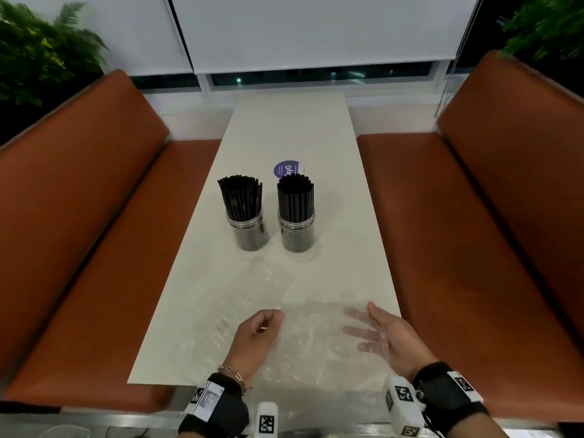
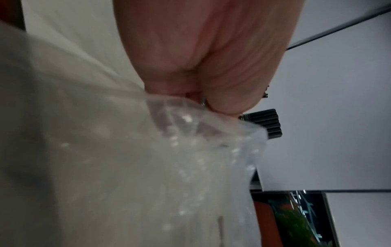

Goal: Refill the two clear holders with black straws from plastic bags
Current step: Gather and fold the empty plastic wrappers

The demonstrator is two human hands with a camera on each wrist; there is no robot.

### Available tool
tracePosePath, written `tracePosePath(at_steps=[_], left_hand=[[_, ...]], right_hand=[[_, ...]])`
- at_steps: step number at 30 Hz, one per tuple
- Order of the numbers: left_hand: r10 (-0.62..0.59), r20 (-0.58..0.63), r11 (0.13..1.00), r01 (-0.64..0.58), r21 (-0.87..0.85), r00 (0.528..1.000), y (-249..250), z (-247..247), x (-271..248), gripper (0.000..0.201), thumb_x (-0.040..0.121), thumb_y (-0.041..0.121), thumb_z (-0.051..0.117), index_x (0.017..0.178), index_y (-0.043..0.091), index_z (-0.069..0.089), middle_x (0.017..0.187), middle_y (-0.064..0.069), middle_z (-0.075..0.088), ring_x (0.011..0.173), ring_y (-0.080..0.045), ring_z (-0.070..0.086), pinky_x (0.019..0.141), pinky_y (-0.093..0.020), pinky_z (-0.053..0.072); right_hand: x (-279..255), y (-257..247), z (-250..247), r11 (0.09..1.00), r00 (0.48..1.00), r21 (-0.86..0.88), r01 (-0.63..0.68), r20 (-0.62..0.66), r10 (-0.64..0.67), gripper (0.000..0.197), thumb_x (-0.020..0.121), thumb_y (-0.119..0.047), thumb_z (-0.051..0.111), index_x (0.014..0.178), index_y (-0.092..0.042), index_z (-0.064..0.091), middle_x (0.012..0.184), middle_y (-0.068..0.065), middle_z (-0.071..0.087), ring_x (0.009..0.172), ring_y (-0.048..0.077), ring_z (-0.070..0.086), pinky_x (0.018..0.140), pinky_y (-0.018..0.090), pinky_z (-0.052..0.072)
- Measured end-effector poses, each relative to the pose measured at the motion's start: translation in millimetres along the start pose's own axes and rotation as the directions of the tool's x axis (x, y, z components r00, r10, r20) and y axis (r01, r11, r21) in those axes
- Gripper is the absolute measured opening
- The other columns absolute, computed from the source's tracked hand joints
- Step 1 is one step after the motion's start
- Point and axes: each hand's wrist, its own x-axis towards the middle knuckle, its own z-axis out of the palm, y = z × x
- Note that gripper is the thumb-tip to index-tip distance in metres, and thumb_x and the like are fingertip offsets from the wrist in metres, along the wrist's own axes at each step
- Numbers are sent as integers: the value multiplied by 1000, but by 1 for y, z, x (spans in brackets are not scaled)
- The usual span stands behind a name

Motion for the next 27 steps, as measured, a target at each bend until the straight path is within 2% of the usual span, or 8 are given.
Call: tracePosePath(at_steps=[3, 6, 9, 14, 17, 20, 23, 27], left_hand=[[56, -97, 998, -58, -20, 994, -3, 3, 2, 13, 97, 22, 71, 89, 22, 80, 65, 15, 67, 65, -8, 57, 65, -21, 47], [25, -42, 996, -28, -80, 999, 3, 4, -1, 12, 100, 27, 68, 99, 25, 80, 88, 10, 78, 75, -10, 66, 69, -21, 50], [-20, 50, 1000, 21, -16, 999, 4, 9, 0, 23, 97, 43, 68, 119, 38, 73, 111, 8, 76, 99, -6, 69, 80, -22, 51], [28, 42, 997, -31, 67, 999, 11, 23, 4, 28, 92, 57, 68, 115, 42, 74, 110, 9, 75, 100, -11, 68, 83, -23, 53], [109, -33, 994, -108, 36, 993, 16, 26, 6, 9, 92, 44, 75, 95, 37, 80, 97, 14, 77, 83, -8, 66, 77, -21, 53], [201, -84, 975, -190, 117, 976, 18, 23, 8, 10, 96, 31, 73, 87, 30, 78, 79, 26, 74, 75, -7, 64, 75, -21, 51], [206, -149, 975, -189, 120, 967, 16, 20, 14, 16, 101, 25, 66, 86, 25, 72, 70, 16, 69, 66, -3, 60, 75, -25, 49], [192, -282, 977, -212, -39, 940, 20, 9, 18, 14, 102, 17, 64, 89, 19, 72, 79, 6, 73, 68, -5, 67, 80, -33, 55]], right_hand=[[-3, 1, -12, 999, 1000, 44, -5, -20, 6, 39, 112, -39, 44, 89, -18, 67, 134, 4, 76, 115, 38, 76, 74, 42, 55], [-9, 1, -18, 1000, 1000, -15, 17, -18, -17, 47, 111, -43, 44, 78, -18, 67, 134, 1, 76, 114, 38, 76, 67, 38, 60], [-15, -2, -19, 999, 999, -30, 33, 0, -33, 56, 111, -43, 43, 67, -23, 70, 135, -1, 75, 113, 39, 77, 62, 36, 58], [-15, -1, -15, 996, 999, -80, 33, 42, -29, 40, 110, -46, 42, 90, -17, 60, 139, -7, 72, 113, 38, 76, 58, 34, 56], [-12, -1, -16, 996, 999, -83, 35, 45, -31, 36, 110, -47, 42, 106, -17, 59, 141, -8, 70, 113, 38, 77, 54, 31, 57], [-10, 0, -20, 996, 999, -86, 32, 35, -29, 36, 109, -49, 42, 116, -18, 59, 142, -10, 70, 112, 38, 77, 53, 31, 59], [-8, 0, -25, 995, 1000, -93, 29, 14, -28, 34, 110, -49, 42, 117, -19, 55, 142, -10, 70, 112, 38, 77, 52, 29, 59], [-5, -1, -33, 997, 997, -59, 40, -61, -44, 30, 110, -45, 42, 105, -22, 61, 138, -9, 73, 103, 40, 79, 40, 24, 51]])
